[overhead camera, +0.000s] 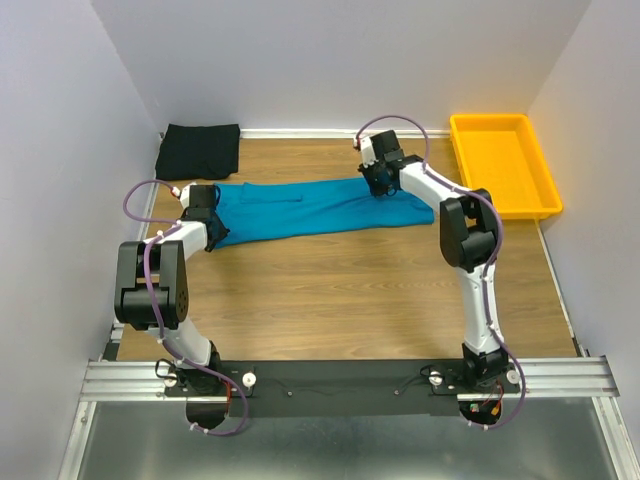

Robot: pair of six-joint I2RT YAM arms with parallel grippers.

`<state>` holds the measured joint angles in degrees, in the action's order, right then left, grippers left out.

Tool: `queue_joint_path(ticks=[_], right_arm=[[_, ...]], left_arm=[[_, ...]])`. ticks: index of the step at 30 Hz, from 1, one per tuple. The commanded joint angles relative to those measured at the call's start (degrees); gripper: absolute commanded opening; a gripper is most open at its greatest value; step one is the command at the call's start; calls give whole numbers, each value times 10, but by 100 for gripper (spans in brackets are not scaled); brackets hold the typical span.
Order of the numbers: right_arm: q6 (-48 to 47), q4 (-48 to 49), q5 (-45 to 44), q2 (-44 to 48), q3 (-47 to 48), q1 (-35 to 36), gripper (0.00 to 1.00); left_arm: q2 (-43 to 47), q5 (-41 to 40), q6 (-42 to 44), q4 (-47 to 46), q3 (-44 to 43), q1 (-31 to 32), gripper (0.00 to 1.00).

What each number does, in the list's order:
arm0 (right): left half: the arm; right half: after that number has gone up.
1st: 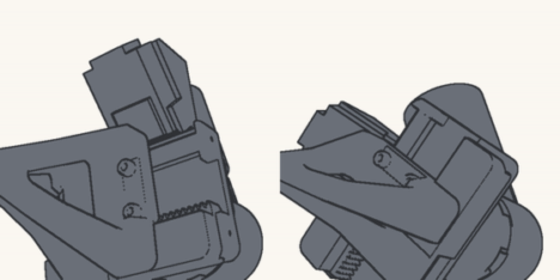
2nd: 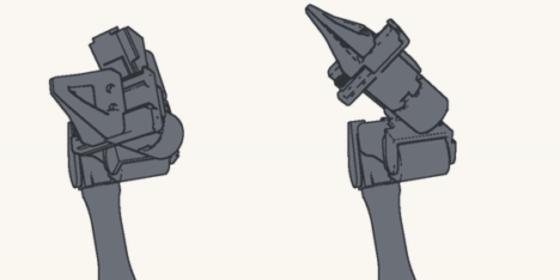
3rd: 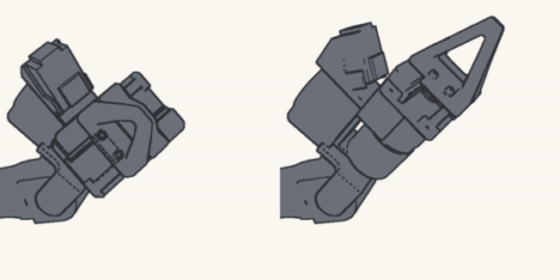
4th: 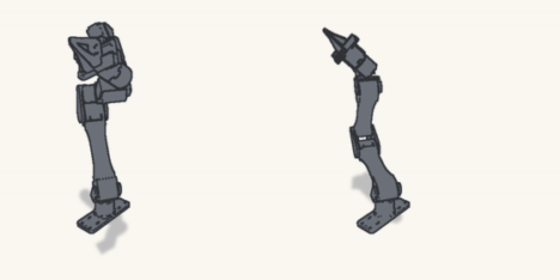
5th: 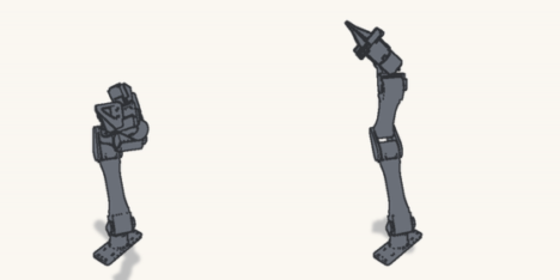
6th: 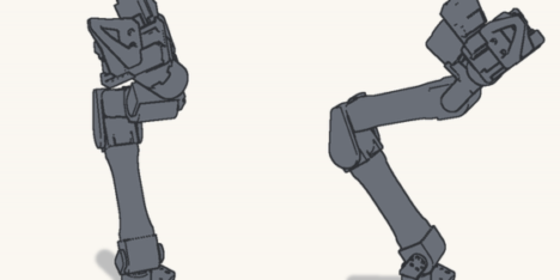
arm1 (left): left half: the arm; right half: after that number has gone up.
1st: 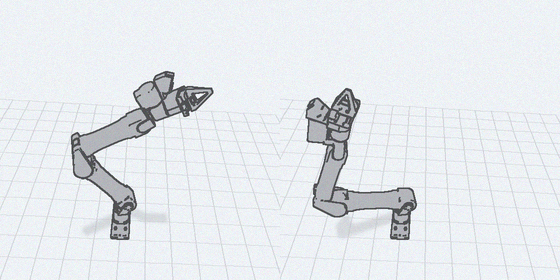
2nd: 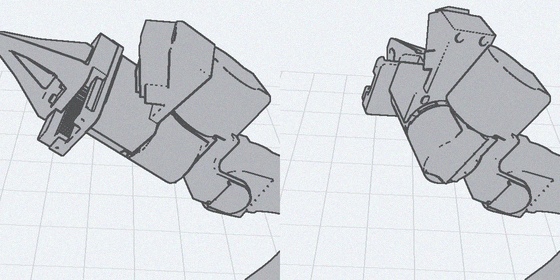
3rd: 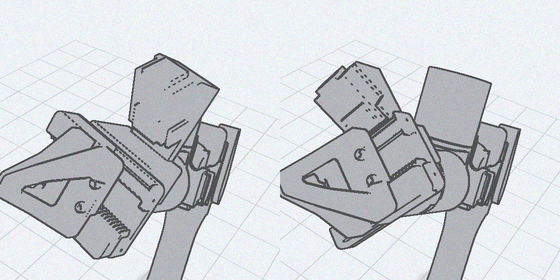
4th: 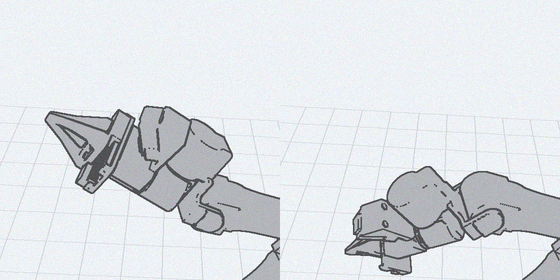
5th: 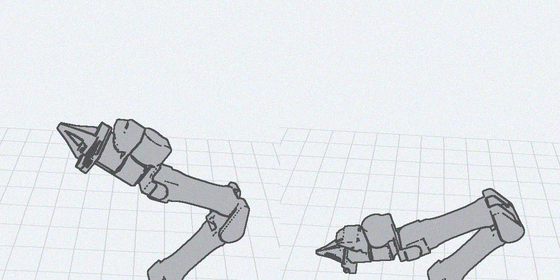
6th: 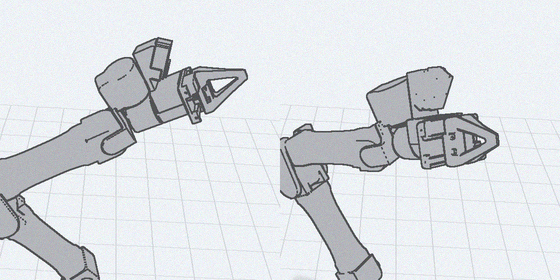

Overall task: Fold and stack the t-shirts
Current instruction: Fold the tshirt

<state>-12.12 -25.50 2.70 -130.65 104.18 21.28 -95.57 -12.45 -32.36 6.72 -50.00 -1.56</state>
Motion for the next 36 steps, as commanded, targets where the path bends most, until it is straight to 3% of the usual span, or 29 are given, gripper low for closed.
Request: queue_joint_path(ticks=[1,6,7,11,22,30,36], right_arm=[[15,-1,-81,-26,56,0,21],[40,2,-133,-50,112,-1,28],[45,2,-150,-50,117,-1,35],[68,2,-154,-14,84,-5,40],[223,15,-113,149,-222,-56,40],[294,18,-145,207,-366,-77,40],[370,-61,-54,260,-472,-77,40]], left_arm=[[10,-29,11,36,23,-6,25],[11,-28,10,36,24,-6,25],[13,-28,9,36,25,-6,25],[17,-31,8,36,24,-6,25],[17,-32,5,36,23,-6,26],[5,-36,2,48,13,-6,26],[-9,-40,-2,66,-13,-6,27]])
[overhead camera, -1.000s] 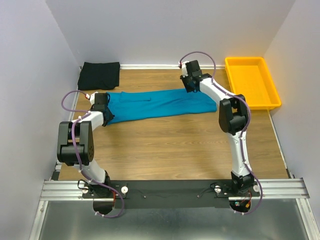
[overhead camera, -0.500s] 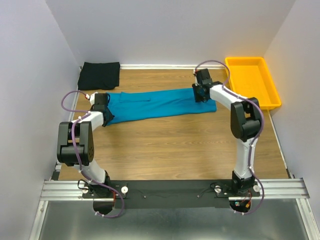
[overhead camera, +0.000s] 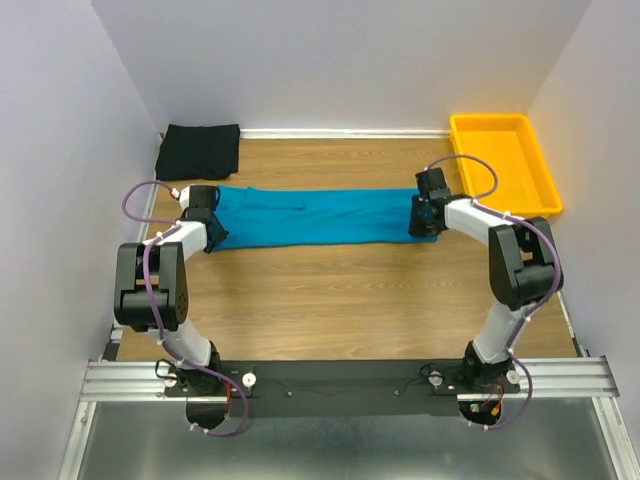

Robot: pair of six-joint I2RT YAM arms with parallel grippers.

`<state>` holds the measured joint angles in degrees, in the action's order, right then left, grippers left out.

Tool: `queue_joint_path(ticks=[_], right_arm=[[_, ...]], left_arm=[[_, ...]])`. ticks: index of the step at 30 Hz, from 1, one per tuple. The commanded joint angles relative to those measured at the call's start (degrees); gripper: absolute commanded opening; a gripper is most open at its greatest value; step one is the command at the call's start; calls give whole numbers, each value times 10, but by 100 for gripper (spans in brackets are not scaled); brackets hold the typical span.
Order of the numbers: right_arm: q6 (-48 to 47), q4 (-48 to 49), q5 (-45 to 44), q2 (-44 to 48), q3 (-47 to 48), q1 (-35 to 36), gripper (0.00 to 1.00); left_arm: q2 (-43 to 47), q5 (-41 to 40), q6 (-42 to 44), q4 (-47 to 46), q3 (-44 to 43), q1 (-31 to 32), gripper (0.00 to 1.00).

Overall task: Fold and stack the t-shirts
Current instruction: Fold the tshirt

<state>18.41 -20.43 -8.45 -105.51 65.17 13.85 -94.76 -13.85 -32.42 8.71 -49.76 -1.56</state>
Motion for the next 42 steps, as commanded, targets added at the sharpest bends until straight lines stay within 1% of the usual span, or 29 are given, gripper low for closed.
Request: queue_joint_path(ticks=[1,2,4,6,7,8,10,11,13,14,16,17,18,19,21,22,23,25,26,29,32,36,42], right_arm=[[73,-119,77,21,-100,-1,40],[87,-127,131,49,-116,-1,41],[97,-141,170,75,-159,8,41],[99,-172,200,108,-177,31,46],[93,-195,205,116,-182,41,50],[86,-206,206,123,-180,48,52],[67,-245,187,145,-165,57,55],[48,-259,170,153,-141,57,58],[29,-287,126,173,-103,57,60],[12,-307,91,178,-63,57,61],[-17,-306,88,194,-32,57,61],[-24,-300,88,194,-7,57,61],[-35,-287,89,182,3,57,61],[-40,-279,96,172,22,58,61],[-45,-261,114,146,29,58,60],[-45,-245,131,118,47,60,60],[-44,-237,135,106,54,61,60],[-42,-226,138,67,73,65,60],[-42,-226,134,56,81,65,59],[-41,-226,114,37,80,72,59],[-26,-220,113,26,65,77,59],[-10,-198,125,26,1,87,59],[13,-186,126,51,-88,110,60]], left_arm=[[-21,-28,-2,49,-22,-6,27],[-23,-24,-2,53,-28,-6,27],[-32,-17,-5,57,-51,-6,28],[-50,-8,-10,59,-81,-6,31],[-56,-5,-10,60,-92,-6,33],[-62,7,-10,61,-103,-6,40],[-68,17,-13,61,-132,-6,45],[-67,20,-15,63,-138,-6,52],[-48,19,-20,67,-148,-4,56],[-24,4,-22,69,-151,-2,60],[4,-23,-26,71,-150,14,63],[27,-49,-29,74,-152,22,65],[35,-60,-40,80,-153,55,65],[43,-74,-48,84,-158,71,65],[43,-84,-75,96,-167,106,65],[41,-87,-92,110,-170,138,65],[36,-84,-126,118,-176,156,65],[16,-74,-149,126,-187,195,65],[1,-72,-169,126,-191,204,65],[-23,-61,-197,121,-198,221,65],[-67,-44,-212,119,-214,230,65],[-124,-43,-217,115,-229,234,65],[-190,-29,-191,127,-270,234,65]])
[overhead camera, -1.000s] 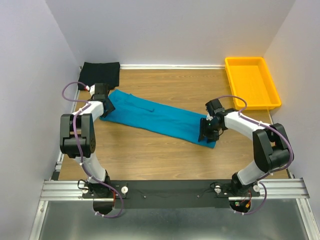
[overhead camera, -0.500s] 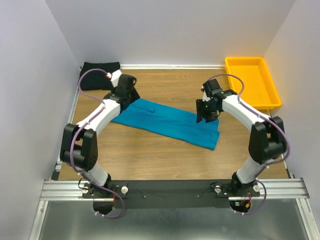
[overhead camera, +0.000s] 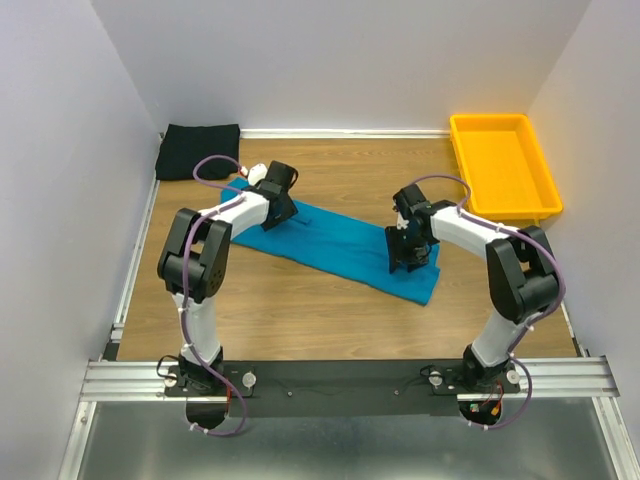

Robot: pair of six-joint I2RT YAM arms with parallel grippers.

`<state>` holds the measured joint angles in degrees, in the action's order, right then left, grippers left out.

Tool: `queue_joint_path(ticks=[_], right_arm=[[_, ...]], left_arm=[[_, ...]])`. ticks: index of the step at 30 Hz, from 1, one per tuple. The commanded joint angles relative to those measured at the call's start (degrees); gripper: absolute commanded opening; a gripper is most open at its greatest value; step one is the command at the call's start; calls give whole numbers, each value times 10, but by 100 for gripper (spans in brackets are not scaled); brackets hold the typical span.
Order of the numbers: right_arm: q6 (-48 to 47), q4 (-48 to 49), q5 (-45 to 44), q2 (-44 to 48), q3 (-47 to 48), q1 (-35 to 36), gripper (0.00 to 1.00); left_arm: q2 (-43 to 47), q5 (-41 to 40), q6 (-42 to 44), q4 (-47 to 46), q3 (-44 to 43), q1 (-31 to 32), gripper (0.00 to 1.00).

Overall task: Fold and stack the t-shirts
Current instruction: Fold the tshirt

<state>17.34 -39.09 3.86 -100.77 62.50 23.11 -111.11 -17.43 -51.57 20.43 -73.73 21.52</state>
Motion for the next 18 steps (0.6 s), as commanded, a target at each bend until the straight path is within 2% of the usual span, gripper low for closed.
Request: queue_joint_path(ticks=[1,5,11,14,18], right_arm=[[28,0,12,10,-73,30,60],[63,-2,64,70,-139,64,60],[94,-12,124,116,-195,149,60],[98,-11,137,110,-193,170,60],[100,-4,137,78,-141,184,60]], left_arm=[[-35,11,7,15,-37,2,64],[-86,28,56,35,-92,8,64],[-202,34,147,89,-257,39,64],[-250,32,196,122,-363,57,63],[-345,46,228,164,-515,63,63]])
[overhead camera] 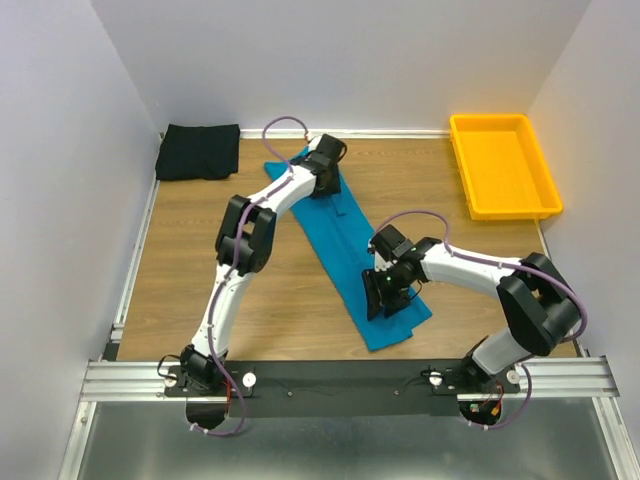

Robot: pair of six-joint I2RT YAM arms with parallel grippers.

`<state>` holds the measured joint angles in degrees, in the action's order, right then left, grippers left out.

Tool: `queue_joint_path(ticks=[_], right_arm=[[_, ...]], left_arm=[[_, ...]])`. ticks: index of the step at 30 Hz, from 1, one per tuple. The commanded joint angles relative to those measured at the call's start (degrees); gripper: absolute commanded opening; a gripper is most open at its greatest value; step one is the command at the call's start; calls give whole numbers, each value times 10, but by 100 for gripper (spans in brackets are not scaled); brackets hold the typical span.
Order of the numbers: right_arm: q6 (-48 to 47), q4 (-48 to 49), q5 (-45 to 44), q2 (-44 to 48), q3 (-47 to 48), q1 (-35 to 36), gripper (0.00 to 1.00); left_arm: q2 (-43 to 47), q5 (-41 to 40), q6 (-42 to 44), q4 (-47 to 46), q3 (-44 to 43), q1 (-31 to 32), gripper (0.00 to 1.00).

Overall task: Fold and stack the t-shirts
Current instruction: Fold the tshirt

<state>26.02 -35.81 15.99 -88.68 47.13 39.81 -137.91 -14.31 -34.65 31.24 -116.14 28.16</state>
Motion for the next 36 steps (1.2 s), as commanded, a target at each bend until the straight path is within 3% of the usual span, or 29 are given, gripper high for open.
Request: queue_joint_path(ticks=[1,5,12,17,20,23,29,33,36], right_arm=[[12,-31,15,-52,27,21,60],[8,-7,27,-115,85,28,60],[-11,5,39,-192,189,38,61],[-18,-15,-2,-146,217,38,62],[-24,-43,-100,-97,216,35,68],[-28,-73,-154,-62,201,14,72],[-40,-84,-140,9,122,-85,72],[-50,-82,-108,35,83,-128,69],[-59,-69,-74,41,52,-147,65]], left_arm=[[-89,16,64,65,-111,-3,63],[-126,10,91,44,-171,-7,62],[-123,23,127,-70,-161,-35,65],[-84,38,144,-173,-134,-68,75],[-53,30,157,-205,-139,-72,86],[-12,23,152,-205,-142,-73,86],[138,2,81,-172,-2,-54,84],[245,-13,30,-122,147,-15,82],[353,-13,-21,-94,329,47,80]])
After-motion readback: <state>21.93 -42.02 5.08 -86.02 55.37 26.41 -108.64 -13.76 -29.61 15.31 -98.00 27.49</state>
